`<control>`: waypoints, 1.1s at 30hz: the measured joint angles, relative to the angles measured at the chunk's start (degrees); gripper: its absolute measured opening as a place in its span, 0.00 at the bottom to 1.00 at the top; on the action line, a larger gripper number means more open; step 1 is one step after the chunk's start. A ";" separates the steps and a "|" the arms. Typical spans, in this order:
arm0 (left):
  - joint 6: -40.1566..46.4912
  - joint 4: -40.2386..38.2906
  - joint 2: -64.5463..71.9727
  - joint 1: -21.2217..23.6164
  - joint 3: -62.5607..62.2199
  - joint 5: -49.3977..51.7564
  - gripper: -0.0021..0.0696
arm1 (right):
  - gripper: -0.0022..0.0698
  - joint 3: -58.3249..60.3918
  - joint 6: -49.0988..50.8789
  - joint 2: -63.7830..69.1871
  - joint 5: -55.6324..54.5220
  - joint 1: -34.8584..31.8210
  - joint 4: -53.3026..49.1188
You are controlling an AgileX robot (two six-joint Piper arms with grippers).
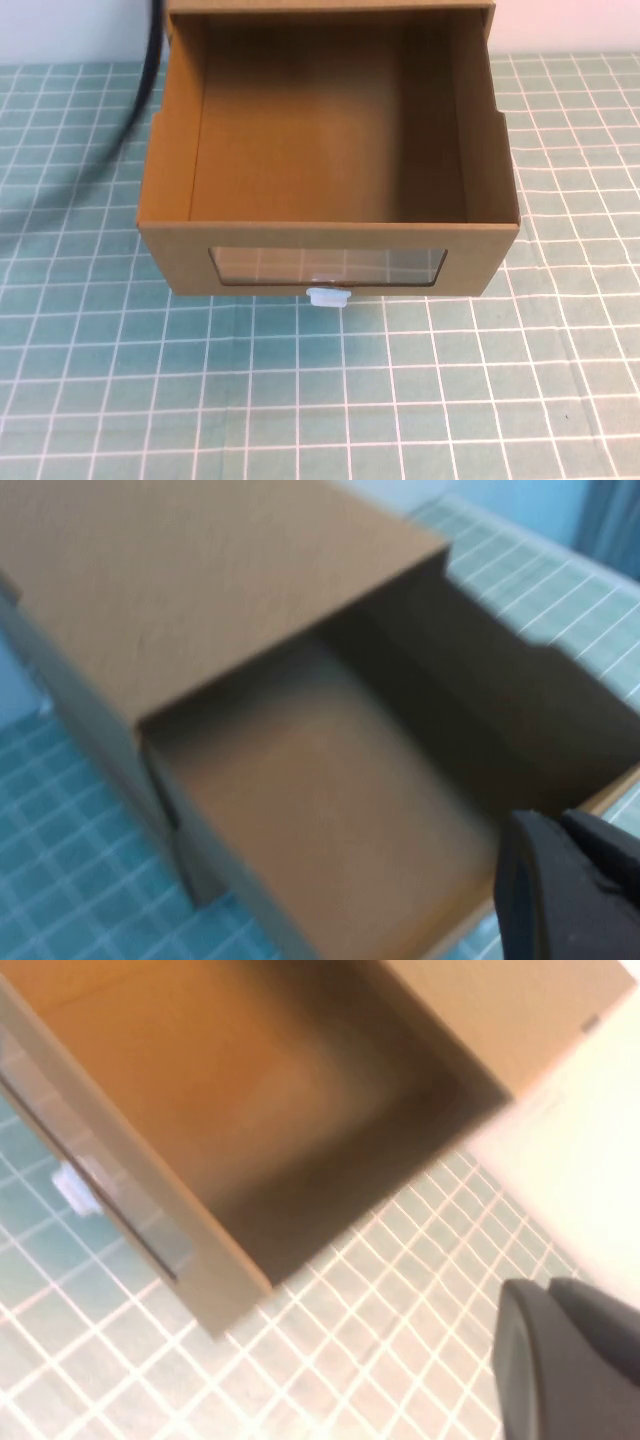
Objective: Open the shoe box
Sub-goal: 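Pull the top drawer of the cardboard box fully open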
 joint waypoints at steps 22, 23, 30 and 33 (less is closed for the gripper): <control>-3.99 4.14 -45.16 0.00 70.25 -50.08 0.02 | 0.01 38.05 15.77 -24.21 -16.22 0.00 -3.79; -3.99 4.04 -45.16 0.00 70.91 -50.73 0.02 | 0.01 38.43 15.87 -24.21 -16.26 0.00 -2.96; -3.99 3.76 -45.16 0.00 73.86 -50.49 0.02 | 0.01 40.26 15.87 -24.21 -16.39 0.00 0.80; -3.99 3.76 -45.16 0.00 75.24 -50.37 0.02 | 0.01 40.47 15.87 -24.21 -16.39 0.00 0.84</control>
